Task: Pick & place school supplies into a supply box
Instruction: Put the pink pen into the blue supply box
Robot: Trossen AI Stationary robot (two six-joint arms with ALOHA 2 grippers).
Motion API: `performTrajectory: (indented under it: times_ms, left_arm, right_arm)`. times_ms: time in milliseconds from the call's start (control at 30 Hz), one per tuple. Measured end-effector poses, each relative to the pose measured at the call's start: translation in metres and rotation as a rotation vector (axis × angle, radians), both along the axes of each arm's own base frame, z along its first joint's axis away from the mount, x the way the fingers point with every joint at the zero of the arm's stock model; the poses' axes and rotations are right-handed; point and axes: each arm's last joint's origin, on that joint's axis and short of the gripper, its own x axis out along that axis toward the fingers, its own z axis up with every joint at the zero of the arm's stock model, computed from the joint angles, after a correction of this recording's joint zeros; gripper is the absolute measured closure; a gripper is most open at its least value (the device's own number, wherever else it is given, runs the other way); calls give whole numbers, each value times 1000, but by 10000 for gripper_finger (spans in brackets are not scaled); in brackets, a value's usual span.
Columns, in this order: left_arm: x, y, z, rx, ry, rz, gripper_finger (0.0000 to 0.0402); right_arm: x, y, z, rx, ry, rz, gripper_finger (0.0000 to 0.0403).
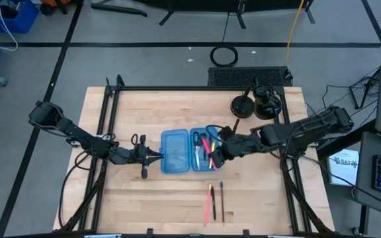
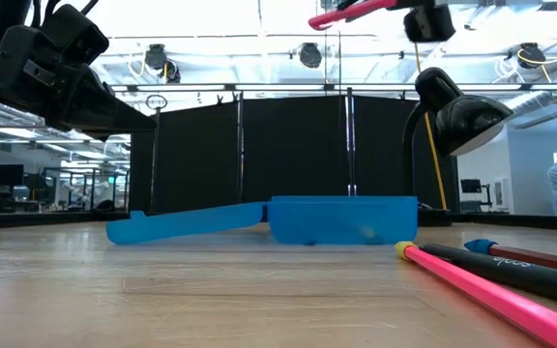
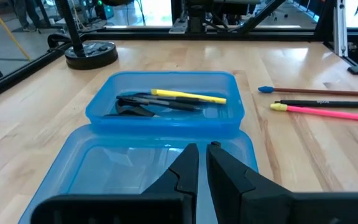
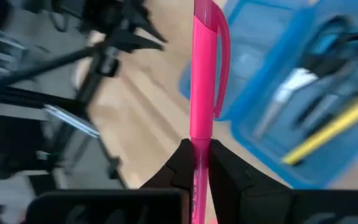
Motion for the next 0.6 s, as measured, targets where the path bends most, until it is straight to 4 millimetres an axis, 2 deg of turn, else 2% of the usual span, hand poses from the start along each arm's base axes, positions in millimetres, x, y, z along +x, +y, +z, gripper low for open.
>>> performTrajectory:
  times_ms: [167, 233, 367, 600]
  left_arm:
    - [0, 0, 0, 4, 0, -1, 364]
    - [0, 0, 0, 6, 0, -1, 364]
    - [0, 0, 0, 12, -4, -2, 364]
    - [0, 0, 1, 15, -6, -5, 364]
  right_arm:
    - [-12, -15, 17, -46, 171, -35, 384]
    - [-16, -22, 17, -49, 227, -72, 384]
    - [-14, -34, 4, -60, 349, -125, 384]
    - [18, -44, -30, -16, 440, -81, 384]
